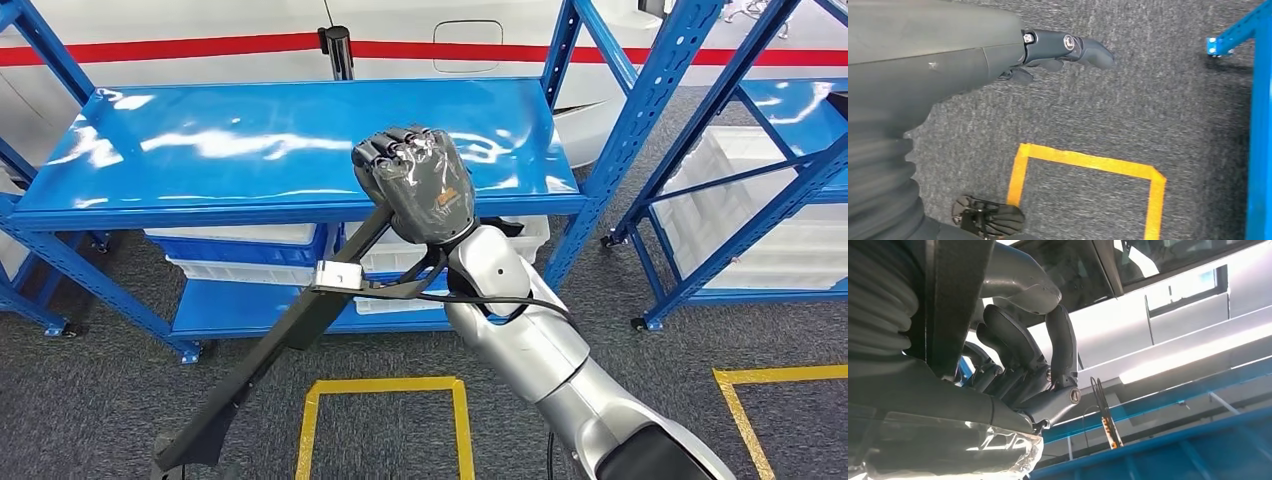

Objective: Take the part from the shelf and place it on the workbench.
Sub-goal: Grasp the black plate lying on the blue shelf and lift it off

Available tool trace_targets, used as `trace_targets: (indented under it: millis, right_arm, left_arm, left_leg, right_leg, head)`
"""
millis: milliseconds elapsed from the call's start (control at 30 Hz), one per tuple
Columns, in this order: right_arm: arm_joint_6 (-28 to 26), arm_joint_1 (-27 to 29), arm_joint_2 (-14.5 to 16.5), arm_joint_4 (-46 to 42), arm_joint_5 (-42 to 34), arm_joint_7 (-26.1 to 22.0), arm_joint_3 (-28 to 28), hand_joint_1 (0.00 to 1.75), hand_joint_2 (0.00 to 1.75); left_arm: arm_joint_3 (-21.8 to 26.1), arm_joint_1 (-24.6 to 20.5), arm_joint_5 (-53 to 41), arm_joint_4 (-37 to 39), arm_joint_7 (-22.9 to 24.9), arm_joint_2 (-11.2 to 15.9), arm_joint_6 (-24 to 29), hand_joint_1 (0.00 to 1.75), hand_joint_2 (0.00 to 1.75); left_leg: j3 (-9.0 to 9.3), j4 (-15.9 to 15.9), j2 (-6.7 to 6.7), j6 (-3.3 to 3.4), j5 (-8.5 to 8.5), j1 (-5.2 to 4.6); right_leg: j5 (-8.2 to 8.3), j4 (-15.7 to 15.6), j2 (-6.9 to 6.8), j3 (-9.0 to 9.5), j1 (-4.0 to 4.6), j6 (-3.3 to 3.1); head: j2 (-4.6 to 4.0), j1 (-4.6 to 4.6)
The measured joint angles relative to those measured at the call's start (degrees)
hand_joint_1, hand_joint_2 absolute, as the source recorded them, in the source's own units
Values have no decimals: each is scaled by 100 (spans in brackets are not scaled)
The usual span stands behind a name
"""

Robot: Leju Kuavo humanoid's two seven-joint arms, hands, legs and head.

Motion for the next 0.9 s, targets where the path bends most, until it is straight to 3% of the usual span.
trace_targets:
  millis: [67,133,200,233,267,333,400,433,467,533,600,633,700,767,833,900]
  right_arm:
    - [3,-8,75,4,17,4,12,175,175]
    - [9,-13,142,7,29,14,16,175,175]
    - [24,-11,197,16,47,25,18,175,175]
    - [34,-14,235,21,57,27,20,175,175]
    - [47,-19,276,24,65,28,22,175,175]
    - [78,-32,350,32,78,39,32,175,175]
    - [103,-32,383,55,90,55,45,175,175]
    - [108,-30,387,69,93,59,52,175,175]
    - [110,-28,388,84,94,60,58,175,175]
    - [105,-28,389,101,92,55,67,175,175]
    - [97,-34,395,104,87,51,67,175,175]
    - [94,-35,399,104,84,49,68,175,175]
    - [89,-34,399,105,83,44,71,175,175]
    - [81,-33,380,109,82,43,69,175,175]
    - [72,-28,355,122,75,41,67,175,175]
    - [68,-8,332,146,66,35,66,175,175]
  left_arm:
    - [0,-1,0,0,3,-5,2,0,175]
    - [0,-1,-3,0,8,-7,7,0,175]
    - [1,2,-8,0,17,-7,16,0,175]
    - [1,5,-12,1,24,-8,22,0,175]
    - [-1,7,-16,1,28,-10,27,0,175]
    - [-3,8,-23,2,36,-13,41,0,175]
    - [-4,9,-27,2,40,-13,60,0,175]
    - [-4,10,-32,2,43,-13,68,0,175]
    - [-4,10,-37,2,44,-13,74,0,175]
    - [-4,8,-53,1,40,-13,81,0,175]
    - [-5,3,-76,0,30,-13,83,0,175]
    - [-8,2,-86,0,24,-14,82,0,175]
    - [-12,4,-97,0,17,-14,80,0,175]
    - [-17,1,-105,0,17,-19,79,0,175]
    - [-21,-3,-120,0,20,-25,80,0,175]
    - [-22,-1,-139,0,23,-26,85,0,175]
  left_leg:
    - [-93,23,1,-69,77,-6]
    - [-146,43,1,-144,153,-16]
    - [-178,54,-3,-212,207,-1]
    - [-216,103,-10,-244,151,15]
    - [-282,234,-17,-275,7,33]
    - [-520,859,-31,-333,-505,55]
    - [-741,1615,-36,-372,-890,61]
    - [-746,1795,-36,-380,-911,64]
    - [-641,1762,-36,-377,-821,67]
    - [-103,1101,-41,-343,-554,70]
    - [455,308,-64,-286,-500,51]
    - [589,94,-76,-256,-531,34]
    - [582,12,-83,-177,-503,5]
    - [516,-26,-53,-62,-391,8]
    - [399,-43,-24,29,-266,9]
    - [247,-35,-21,59,-155,-9]
  right_leg:
    - [63,-870,-16,624,-10,30]
    - [21,-1322,-18,903,18,-26]
    - [71,-1350,-14,869,7,-113]
    - [110,-1355,-15,838,-15,-175]
    - [157,-1363,-19,800,-35,-246]
    - [260,-1369,-24,690,-37,-352]
    - [366,-1364,-25,550,-19,-379]
    - [418,-1361,-24,479,-13,-372]
    - [467,-1358,-23,415,-11,-358]
    - [556,-1355,-18,320,-11,-315]
    - [635,-1355,-20,267,13,-247]
    - [672,-1358,-25,255,22,-210]
    - [746,-1381,-36,236,32,-123]
    - [637,-1254,-36,142,37,-101]
    - [222,-688,-34,-91,37,-158]
    - [-181,105,-34,-331,36,-180]
  head:
    - [0,-4]
    - [-1,-19]
    - [-1,-31]
    - [0,-33]
    - [-1,-40]
    - [-1,-52]
    - [-1,-57]
    - [-1,-59]
    - [-1,-58]
    - [0,-61]
    - [-1,-55]
    - [-1,-53]
    - [-1,-46]
    - [-1,-38]
    - [-1,-26]
    - [-1,-17]
